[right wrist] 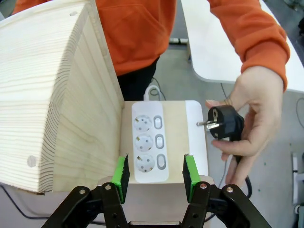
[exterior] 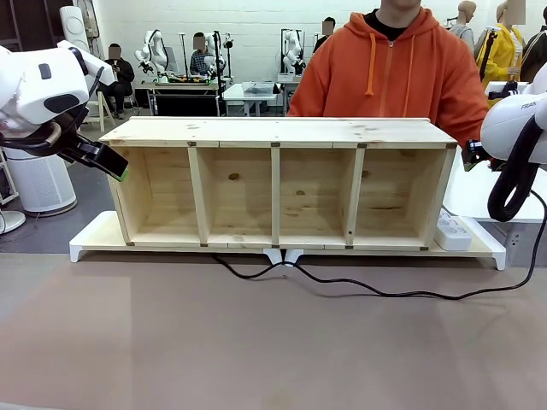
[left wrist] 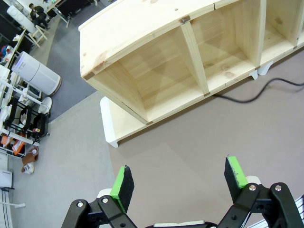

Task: Perform cable management.
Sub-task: Release the Power Cable when the human grasps it.

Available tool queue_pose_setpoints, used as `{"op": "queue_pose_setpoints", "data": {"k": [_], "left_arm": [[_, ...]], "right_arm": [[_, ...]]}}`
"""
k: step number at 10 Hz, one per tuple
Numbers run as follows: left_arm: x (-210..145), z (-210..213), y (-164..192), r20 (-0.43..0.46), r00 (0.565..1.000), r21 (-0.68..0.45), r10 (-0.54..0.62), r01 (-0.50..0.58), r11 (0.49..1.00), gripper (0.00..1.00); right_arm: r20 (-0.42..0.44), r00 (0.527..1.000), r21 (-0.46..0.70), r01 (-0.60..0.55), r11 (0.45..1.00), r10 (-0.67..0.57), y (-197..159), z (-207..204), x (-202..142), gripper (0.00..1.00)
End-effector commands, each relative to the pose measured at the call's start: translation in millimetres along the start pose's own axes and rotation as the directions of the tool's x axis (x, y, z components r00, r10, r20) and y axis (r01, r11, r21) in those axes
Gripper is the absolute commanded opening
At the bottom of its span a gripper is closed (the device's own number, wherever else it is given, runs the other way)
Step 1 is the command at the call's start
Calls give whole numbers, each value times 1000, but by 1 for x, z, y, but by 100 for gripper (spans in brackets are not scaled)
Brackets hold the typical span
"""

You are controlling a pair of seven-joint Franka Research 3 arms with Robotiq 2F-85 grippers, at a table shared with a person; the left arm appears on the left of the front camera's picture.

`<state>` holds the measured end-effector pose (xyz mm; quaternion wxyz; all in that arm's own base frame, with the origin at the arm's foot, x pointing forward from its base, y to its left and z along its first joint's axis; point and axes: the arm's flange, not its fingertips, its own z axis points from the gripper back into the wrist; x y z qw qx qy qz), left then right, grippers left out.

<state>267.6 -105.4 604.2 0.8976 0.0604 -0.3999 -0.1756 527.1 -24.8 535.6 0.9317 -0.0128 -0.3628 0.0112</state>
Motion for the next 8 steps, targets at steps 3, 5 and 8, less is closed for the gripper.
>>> {"op": "queue_pose_setpoints", "data": {"k": [3, 5, 8], "left_arm": [[2, -1, 1, 12, 1000, 3, -8, 8, 1000, 100], [2, -1, 1, 12, 1000, 3, -8, 8, 1000, 100], [2, -1, 1, 12, 1000, 3, -8, 8, 1000, 100]], "right_arm": [[-5, 1000, 0, 1, 1000, -1, 0, -1, -1, 60], [-5, 1000, 0, 1, 1000, -1, 0, -1, -1, 60], [-5, 1000, 0, 1, 1000, -1, 0, -1, -1, 60]]}}
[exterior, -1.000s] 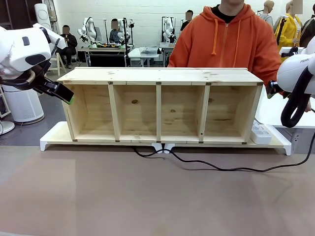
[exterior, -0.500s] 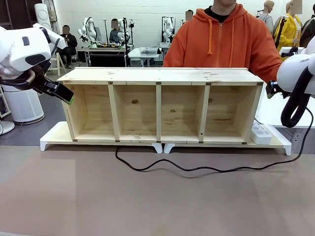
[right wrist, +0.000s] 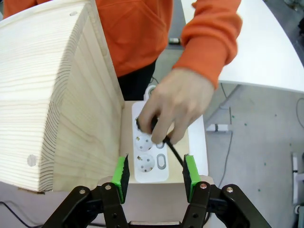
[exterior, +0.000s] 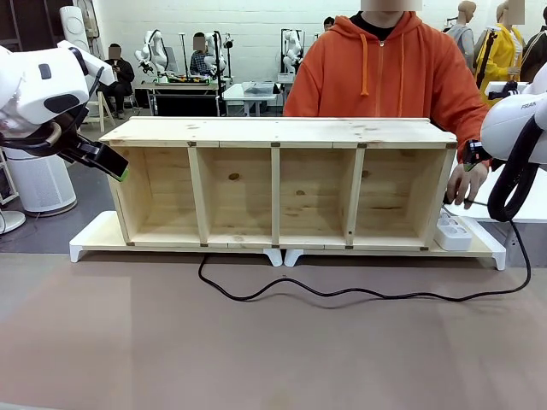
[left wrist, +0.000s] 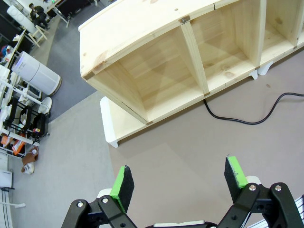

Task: Perform cable management.
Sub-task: Release the Power Cable when the human grasps it.

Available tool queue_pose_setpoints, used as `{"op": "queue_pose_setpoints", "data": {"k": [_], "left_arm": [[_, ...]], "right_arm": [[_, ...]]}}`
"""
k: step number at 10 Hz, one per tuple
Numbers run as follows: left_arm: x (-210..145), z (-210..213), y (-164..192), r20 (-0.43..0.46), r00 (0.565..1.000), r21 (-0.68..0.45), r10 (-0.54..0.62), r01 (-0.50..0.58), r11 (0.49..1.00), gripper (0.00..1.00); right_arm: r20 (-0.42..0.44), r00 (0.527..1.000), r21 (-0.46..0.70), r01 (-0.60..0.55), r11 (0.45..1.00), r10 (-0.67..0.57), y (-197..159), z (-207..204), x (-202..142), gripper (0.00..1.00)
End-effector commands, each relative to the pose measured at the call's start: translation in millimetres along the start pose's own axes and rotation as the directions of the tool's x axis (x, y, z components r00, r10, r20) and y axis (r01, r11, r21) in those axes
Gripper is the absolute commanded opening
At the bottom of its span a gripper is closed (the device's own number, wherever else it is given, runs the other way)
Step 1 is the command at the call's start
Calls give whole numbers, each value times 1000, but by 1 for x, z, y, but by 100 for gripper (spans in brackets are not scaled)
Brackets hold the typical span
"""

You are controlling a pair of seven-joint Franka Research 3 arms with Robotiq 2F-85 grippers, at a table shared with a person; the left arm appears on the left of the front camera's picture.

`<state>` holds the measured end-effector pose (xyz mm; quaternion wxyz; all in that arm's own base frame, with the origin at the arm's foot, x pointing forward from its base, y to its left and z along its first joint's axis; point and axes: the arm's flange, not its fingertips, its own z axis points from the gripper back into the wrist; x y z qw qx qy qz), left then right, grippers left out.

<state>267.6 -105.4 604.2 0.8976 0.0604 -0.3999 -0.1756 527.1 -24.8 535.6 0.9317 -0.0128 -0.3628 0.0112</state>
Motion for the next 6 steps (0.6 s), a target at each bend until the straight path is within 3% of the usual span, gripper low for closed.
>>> {"op": "queue_pose_setpoints", "data": {"k": [1, 6], "left_arm": [[2, -1, 1, 12, 1000, 3, -8, 8, 1000, 100], [2, -1, 1, 12, 1000, 3, -8, 8, 1000, 100]], "right_arm": [[-5, 1000, 0, 1, 1000, -1, 0, -1, -1, 60], [-5, 1000, 0, 1, 1000, -1, 0, -1, -1, 60]]}}
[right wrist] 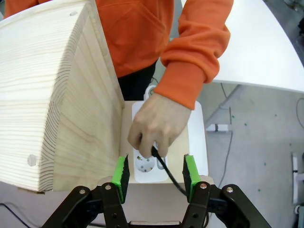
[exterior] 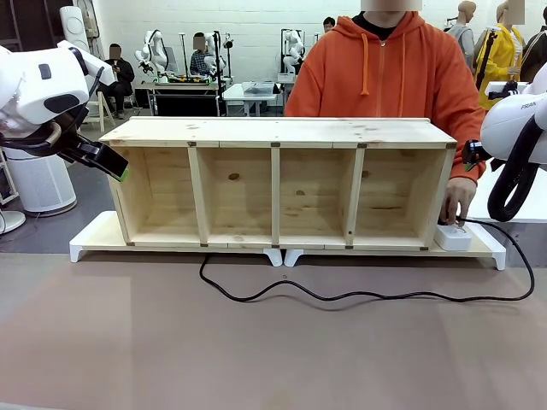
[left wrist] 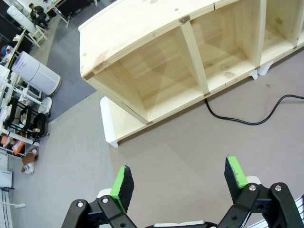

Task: Perform cable management.
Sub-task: Release the Power Cable when the human grasps it.

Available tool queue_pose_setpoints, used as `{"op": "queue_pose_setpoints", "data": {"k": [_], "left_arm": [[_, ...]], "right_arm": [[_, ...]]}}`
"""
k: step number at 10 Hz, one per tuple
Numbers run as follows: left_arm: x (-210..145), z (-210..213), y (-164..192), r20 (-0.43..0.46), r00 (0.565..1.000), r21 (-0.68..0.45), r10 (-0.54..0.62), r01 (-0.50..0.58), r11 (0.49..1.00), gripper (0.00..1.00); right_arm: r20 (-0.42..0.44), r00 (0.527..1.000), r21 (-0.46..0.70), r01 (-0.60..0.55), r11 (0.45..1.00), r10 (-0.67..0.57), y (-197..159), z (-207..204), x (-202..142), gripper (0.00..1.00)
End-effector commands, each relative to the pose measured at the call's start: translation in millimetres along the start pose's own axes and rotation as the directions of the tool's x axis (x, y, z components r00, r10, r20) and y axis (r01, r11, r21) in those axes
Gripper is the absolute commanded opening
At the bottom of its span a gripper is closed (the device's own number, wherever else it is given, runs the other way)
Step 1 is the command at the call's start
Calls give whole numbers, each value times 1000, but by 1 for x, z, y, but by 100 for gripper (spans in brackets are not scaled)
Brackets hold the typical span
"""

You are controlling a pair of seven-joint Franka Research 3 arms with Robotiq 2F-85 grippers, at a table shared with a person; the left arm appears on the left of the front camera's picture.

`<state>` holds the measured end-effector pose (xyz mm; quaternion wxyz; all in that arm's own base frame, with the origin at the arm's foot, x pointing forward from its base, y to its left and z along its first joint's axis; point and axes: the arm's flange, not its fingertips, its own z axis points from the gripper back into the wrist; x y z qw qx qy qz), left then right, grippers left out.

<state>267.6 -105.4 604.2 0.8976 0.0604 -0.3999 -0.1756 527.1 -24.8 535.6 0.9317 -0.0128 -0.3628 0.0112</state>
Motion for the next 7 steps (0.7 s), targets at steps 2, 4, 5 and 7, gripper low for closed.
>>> {"op": "queue_pose_setpoints", "data": {"k": [2, 4, 5, 7], "left_arm": [[2, -1, 1, 12, 1000, 3, -8, 8, 1000, 100], [2, -1, 1, 12, 1000, 3, -8, 8, 1000, 100], [2, -1, 1, 12, 1000, 3, -8, 8, 1000, 100], [2, -1, 1, 12, 1000, 3, -8, 8, 1000, 100]], "right_arm": [[-5, 1000, 0, 1, 1000, -1, 0, -1, -1, 60], [-5, 1000, 0, 1, 1000, -1, 0, -1, -1, 60], [-5, 1000, 0, 1, 1000, -1, 0, -1, -1, 60], [-5, 1000, 0, 1, 1000, -1, 0, -1, -1, 60]]}}
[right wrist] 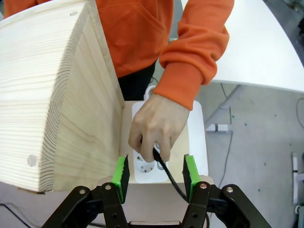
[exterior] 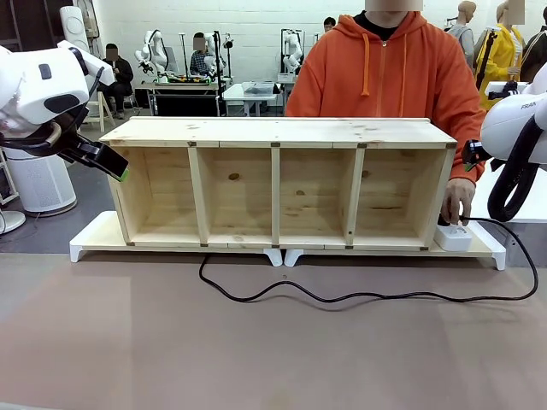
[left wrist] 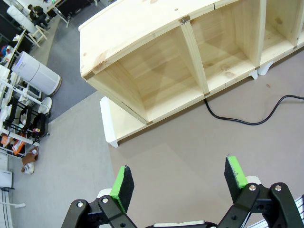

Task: Perform cable management.
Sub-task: Release the Power Cable when the human grasps it.

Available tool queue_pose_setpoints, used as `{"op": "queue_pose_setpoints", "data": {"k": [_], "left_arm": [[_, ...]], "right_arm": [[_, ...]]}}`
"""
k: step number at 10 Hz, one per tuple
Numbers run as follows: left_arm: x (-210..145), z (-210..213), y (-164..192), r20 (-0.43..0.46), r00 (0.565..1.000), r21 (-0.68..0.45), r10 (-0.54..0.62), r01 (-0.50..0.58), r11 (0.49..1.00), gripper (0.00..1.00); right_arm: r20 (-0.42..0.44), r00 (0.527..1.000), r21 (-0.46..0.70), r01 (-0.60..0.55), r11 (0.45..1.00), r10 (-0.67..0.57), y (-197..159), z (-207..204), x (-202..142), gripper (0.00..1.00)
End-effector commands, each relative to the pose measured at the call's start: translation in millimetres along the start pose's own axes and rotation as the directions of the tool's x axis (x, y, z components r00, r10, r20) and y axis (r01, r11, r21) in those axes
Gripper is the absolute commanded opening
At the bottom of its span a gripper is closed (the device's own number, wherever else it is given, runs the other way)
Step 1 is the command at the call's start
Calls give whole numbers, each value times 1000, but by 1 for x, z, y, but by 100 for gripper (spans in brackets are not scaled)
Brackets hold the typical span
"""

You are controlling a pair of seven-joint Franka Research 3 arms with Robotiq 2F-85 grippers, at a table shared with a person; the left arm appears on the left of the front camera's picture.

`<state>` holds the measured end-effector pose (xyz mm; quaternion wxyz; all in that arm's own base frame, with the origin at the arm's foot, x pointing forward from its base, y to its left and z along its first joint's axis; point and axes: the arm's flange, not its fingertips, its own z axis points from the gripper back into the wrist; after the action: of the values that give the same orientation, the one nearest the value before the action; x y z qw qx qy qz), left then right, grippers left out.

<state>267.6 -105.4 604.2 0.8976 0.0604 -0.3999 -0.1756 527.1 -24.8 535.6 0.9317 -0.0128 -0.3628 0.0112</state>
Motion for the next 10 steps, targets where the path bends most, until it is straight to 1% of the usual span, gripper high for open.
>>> {"op": "queue_pose_setpoints", "data": {"k": [1, 10], "left_arm": [[2, -1, 1, 12, 1000, 3, -8, 8, 1000, 100], [2, -1, 1, 12, 1000, 3, -8, 8, 1000, 100]], "right_arm": [[-5, 1000, 0, 1, 1000, -1, 0, -1, -1, 60], [-5, 1000, 0, 1, 1000, -1, 0, -1, -1, 60]]}}
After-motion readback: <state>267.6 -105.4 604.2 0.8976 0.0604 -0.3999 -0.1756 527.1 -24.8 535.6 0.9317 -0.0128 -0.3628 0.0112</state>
